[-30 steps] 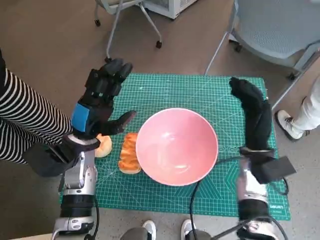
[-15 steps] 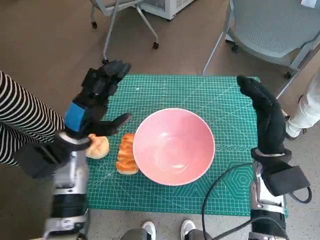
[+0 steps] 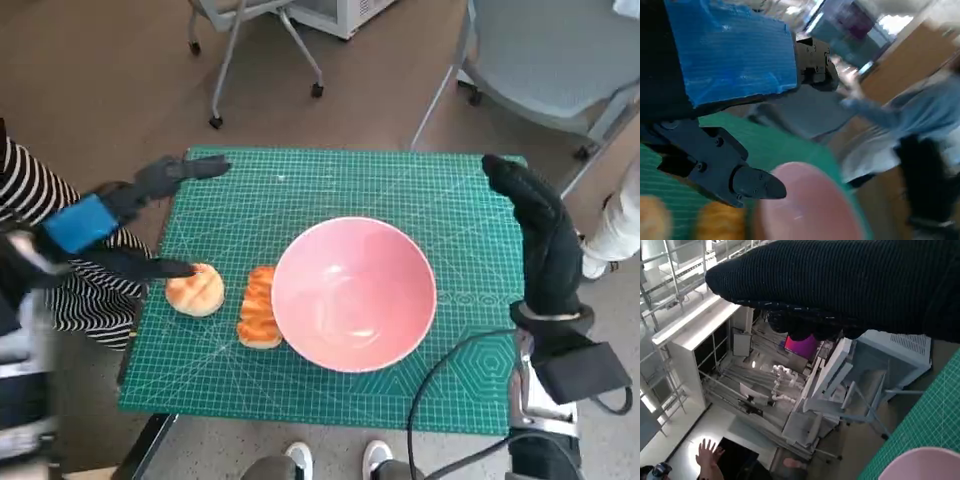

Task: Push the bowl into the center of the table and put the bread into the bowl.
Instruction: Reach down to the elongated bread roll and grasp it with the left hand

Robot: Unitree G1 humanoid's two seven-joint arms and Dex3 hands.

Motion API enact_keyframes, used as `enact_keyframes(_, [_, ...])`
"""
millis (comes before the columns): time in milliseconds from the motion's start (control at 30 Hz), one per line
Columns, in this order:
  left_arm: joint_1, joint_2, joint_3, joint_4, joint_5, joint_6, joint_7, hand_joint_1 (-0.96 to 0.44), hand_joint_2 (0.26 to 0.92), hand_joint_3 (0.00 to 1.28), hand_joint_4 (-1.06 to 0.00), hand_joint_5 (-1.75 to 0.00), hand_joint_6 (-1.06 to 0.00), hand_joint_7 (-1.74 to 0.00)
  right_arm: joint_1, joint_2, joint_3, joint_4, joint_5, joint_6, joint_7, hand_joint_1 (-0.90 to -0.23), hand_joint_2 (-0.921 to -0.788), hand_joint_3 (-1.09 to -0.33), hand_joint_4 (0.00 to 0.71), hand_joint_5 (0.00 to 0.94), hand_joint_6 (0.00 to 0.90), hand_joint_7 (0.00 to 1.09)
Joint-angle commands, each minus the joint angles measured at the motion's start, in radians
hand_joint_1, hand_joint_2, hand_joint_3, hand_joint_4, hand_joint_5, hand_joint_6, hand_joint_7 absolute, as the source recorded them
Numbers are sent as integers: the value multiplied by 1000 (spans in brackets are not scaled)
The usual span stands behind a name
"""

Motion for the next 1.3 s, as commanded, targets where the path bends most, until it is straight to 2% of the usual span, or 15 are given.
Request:
enact_keyframes(33, [52,45,-47,-77,69,87,-3,-278,717,44,-90,-4,-110,-230,15,-5,2,18,10,10,-6,-734,-921,-801,147,13,44,578])
enact_keyframes(233, [121,59,-83,-158,155,131,24,-280,728,20,-61,-1,-135,-95,13,-6,2,12,11,18,-8,-730,-921,-801,148,11,47,571])
enact_keyframes(700, [185,17,-160,-242,323,155,133,-344,733,12,-70,-2,-158,-42,6,-13,-3,9,20,30,-9,-718,-921,-799,151,8,56,557])
enact_keyframes(1000, [166,-43,-229,-174,374,118,185,-424,743,11,-80,-3,-166,-22,8,-17,-6,14,29,27,-7,-715,-921,-800,152,7,61,548])
enact_keyframes(1300, [134,-87,-276,-77,405,96,214,-443,745,9,-79,0,-164,-11,16,-24,-8,11,45,27,0,-715,-921,-799,153,6,65,540])
